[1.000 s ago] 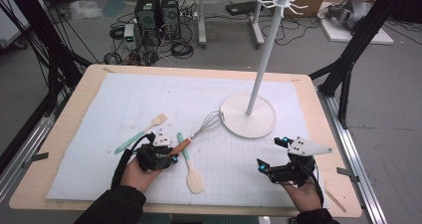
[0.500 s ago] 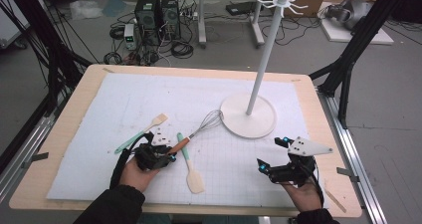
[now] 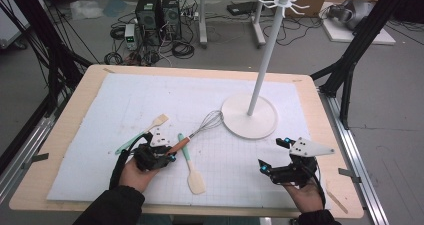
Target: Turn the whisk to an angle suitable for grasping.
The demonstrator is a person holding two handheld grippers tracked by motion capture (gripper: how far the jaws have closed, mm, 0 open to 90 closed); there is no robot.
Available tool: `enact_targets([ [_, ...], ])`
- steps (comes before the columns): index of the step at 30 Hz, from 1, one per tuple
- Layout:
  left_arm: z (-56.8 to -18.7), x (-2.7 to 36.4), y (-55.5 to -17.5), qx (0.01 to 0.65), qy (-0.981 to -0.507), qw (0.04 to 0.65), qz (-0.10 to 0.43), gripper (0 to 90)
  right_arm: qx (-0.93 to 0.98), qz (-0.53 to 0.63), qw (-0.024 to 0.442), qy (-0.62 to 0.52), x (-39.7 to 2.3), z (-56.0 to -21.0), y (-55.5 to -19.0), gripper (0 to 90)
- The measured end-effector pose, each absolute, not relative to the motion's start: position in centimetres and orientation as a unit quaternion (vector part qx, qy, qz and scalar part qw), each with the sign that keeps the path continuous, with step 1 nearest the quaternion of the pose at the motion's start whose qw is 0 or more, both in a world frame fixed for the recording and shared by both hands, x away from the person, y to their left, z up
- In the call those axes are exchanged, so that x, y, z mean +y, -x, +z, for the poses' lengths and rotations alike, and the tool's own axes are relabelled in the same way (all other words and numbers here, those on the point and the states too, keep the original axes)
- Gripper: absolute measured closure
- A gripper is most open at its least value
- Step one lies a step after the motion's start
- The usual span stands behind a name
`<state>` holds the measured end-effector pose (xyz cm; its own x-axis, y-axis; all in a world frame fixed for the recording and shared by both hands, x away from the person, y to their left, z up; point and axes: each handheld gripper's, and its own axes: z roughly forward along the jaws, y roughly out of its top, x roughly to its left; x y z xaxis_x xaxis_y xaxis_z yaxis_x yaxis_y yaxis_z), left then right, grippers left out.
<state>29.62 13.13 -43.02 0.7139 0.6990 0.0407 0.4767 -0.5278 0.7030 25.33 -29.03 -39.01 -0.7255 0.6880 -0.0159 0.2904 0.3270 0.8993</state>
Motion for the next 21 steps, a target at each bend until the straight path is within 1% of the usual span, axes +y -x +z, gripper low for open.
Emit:
enact_targets([
  [12,-43.3,13.0,-30.0,0.345,-0.861,0.345,0.143,69.4,0.791,0.488,0.199,-0.310,-29.0,-39.1,-25.4,5.7],
  [13,-43.3,12.9,-30.1,0.344,-0.862,0.345,0.142,68.4,0.791,0.489,0.199,-0.310,-28.9,-39.1,-25.4,5.7],
  [14,-43.3,12.9,-30.1,0.344,-0.862,0.345,0.142,65.5,0.791,0.489,0.199,-0.310,-28.9,-39.1,-25.4,5.7],
  [21,-43.4,12.0,-30.8,0.351,-0.862,0.340,0.136,63.1,0.791,0.488,0.199,-0.310,-29.0,-39.1,-25.4,5.7],
])
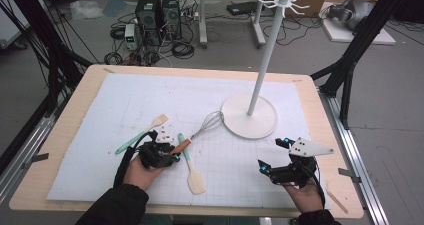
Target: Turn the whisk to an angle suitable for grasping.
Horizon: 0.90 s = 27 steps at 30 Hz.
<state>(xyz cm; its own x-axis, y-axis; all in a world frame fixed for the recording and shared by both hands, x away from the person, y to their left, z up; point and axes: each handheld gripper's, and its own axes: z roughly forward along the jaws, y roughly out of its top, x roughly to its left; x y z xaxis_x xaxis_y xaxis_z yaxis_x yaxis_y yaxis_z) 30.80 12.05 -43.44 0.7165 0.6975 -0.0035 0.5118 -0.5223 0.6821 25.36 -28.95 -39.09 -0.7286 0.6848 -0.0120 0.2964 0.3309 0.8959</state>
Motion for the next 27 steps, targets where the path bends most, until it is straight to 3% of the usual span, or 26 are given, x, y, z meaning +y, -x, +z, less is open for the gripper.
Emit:
enact_targets([
  [11,-43.60,11.76,-31.32,0.357,-0.857,0.350,0.128,59.3,0.792,0.488,0.197,-0.311,-28.87,-39.13,-25.34,5.7],
  [15,-43.59,11.77,-31.36,0.354,-0.857,0.351,0.127,66.9,0.792,0.488,0.195,-0.311,-28.80,-39.14,-25.34,5.7],
  [27,-43.36,11.87,-30.82,0.337,-0.867,0.338,0.145,68.2,0.792,0.488,0.197,-0.309,-28.84,-39.12,-25.33,5.7],
])
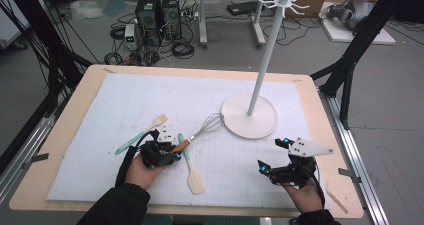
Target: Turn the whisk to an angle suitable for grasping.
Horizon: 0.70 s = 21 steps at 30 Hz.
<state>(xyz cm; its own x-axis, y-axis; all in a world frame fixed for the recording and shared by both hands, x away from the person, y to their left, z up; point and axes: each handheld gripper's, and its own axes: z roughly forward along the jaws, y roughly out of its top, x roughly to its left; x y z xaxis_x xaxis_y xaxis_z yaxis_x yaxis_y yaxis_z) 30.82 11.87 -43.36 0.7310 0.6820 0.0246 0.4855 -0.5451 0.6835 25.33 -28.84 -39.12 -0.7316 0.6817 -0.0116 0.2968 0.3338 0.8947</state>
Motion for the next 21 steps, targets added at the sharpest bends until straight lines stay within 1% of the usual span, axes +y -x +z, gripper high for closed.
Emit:
enact_targets([
  [11,-42.5,12.8,-30.3,0.322,-0.869,0.336,0.169,68.6,0.793,0.487,0.197,-0.309,-28.8,-39.1,-25.3,5.7],
  [16,-41.7,13.3,-29.9,0.319,-0.862,0.350,0.180,68.7,0.793,0.487,0.196,-0.310,-28.7,-39.1,-25.3,5.7],
  [20,-41.4,13.5,-29.7,0.313,-0.861,0.359,0.180,68.6,0.794,0.487,0.194,-0.309,-28.7,-39.1,-25.3,5.7],
  [21,-41.1,13.6,-29.6,0.307,-0.863,0.363,0.173,68.6,0.794,0.487,0.194,-0.308,-28.6,-39.1,-25.3,5.7],
])
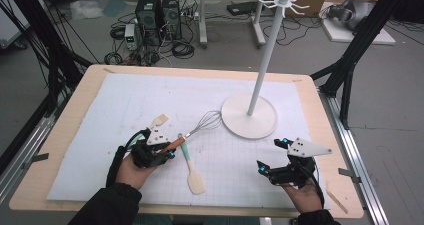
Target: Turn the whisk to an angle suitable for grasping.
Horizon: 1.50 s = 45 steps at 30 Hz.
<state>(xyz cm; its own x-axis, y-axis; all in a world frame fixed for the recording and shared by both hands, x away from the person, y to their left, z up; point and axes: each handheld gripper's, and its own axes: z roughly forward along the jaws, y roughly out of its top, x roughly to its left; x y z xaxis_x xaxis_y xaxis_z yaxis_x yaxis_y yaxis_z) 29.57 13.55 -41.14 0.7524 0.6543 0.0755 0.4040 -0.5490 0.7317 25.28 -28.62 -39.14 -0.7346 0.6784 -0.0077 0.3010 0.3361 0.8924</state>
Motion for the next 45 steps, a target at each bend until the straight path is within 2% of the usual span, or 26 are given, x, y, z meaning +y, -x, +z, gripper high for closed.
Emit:
enact_targets([
  [29,-38.9,14.8,-28.1,0.260,-0.866,0.399,0.151,68.7,0.802,0.493,0.176,-0.289,-27.8,-38.8,-25.5,5.7],
  [45,-37.7,14.9,-27.4,0.230,-0.872,0.408,0.140,68.8,0.823,0.499,0.140,-0.233,-25.1,-35.9,-26.8,5.7],
])
